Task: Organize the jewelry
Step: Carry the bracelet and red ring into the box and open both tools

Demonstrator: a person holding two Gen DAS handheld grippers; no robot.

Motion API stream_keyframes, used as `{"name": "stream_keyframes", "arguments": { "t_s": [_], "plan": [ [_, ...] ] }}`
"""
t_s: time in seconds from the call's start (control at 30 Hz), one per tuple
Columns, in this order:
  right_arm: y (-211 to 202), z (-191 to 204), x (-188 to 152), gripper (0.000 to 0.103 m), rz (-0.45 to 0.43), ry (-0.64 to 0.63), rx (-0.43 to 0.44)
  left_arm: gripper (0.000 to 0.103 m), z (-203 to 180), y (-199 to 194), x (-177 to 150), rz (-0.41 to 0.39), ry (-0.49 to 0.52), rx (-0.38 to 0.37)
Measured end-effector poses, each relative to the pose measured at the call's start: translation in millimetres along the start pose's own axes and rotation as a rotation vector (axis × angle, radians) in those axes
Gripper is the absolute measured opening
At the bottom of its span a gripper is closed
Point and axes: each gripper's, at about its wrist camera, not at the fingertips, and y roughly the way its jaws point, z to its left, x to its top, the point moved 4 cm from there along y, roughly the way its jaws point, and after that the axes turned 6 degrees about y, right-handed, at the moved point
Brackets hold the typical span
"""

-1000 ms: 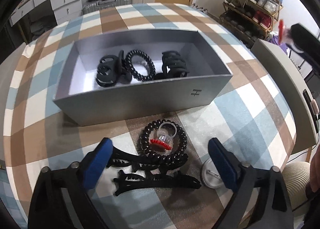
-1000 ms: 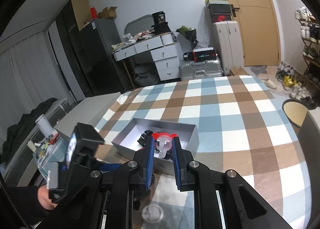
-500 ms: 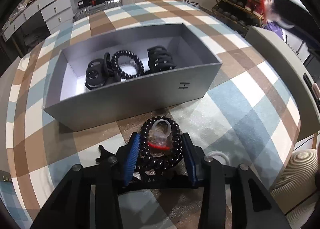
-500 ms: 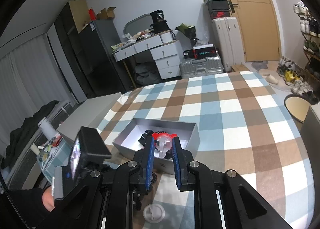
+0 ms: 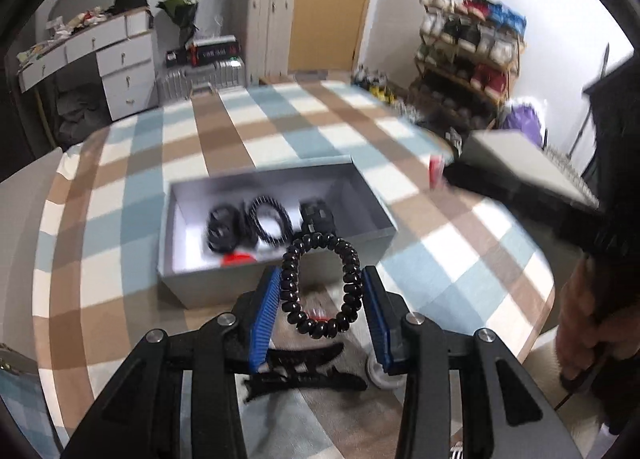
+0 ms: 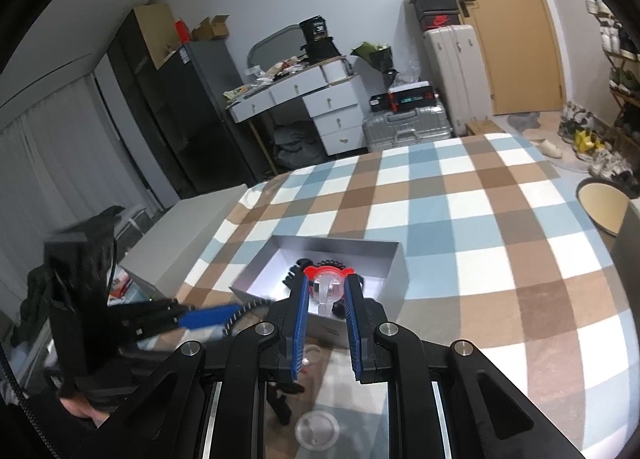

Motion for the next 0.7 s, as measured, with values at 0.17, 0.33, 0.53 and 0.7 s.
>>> {"name": "stream_keyframes", "arguments": {
  "t_s": [0.17, 0.33, 0.53, 0.7],
  "plan": [
    [21.6, 12.1, 6.4, 0.017, 0.024, -0.056, 0.007, 0.035, 28.2, 7.6, 19.8, -0.050, -0.068, 0.058],
    [42.8, 21.8, 22.1, 0.017, 0.048, -0.106, -0.001, 0.035, 50.9, 18.5, 31.0, -0.071, -0.130, 0.088],
    [79.1, 14.2, 39.0, 0.017, 0.080, -0.118, -0.014, 0.035, 65.9, 35.3, 29.8, -0.040, -0.186, 0.088],
    [100.3, -4.7, 31.4, 0.017, 0.124, -0.069, -0.009, 0.035, 66.4, 42.2, 25.9, -0.009, -0.176, 0.099]
  ]
}}
